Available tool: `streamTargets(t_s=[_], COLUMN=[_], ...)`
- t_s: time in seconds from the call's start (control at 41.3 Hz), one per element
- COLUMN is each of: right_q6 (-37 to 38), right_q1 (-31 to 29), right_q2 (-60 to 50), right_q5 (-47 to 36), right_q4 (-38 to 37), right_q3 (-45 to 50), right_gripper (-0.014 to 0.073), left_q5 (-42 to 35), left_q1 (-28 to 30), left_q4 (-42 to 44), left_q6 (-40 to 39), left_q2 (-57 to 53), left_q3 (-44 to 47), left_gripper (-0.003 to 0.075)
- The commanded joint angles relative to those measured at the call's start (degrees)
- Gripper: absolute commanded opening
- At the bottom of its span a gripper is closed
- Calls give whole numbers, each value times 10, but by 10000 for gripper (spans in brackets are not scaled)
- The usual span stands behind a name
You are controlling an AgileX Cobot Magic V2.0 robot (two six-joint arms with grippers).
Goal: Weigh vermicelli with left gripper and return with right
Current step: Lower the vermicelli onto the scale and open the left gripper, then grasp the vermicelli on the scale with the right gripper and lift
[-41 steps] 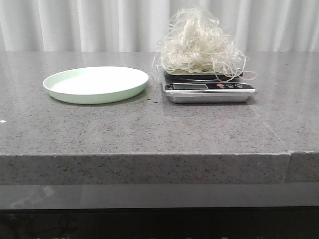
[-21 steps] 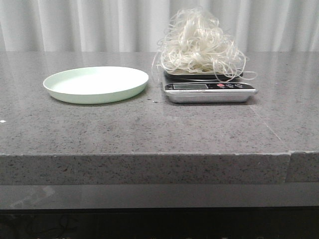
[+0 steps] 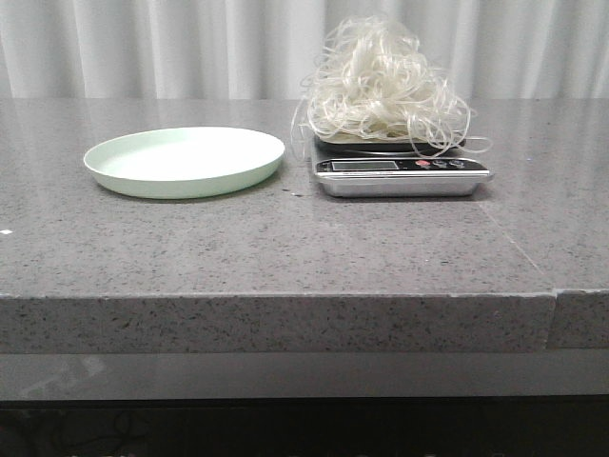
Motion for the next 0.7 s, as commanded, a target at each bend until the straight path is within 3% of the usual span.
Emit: streamTargets(t_s=[0.0,0.169,0.678], right_q6=[-30,-31,-31], right_q1=[32,82,154], right_q2=[2,46,293], right_q5=[-36,-34,-32], right_q4=[20,20,23], right_q3=[-31,-85,-331], right_gripper=[556,556,556], left_q5=[-48,-40,-41], left_q1=[1,1,1], left_q4=[14,25,27], left_q6=[-42,-42,-42], left_q2=[-17,-19,-19], left_q3=[-3,-3,-3], left_gripper=[512,512,512])
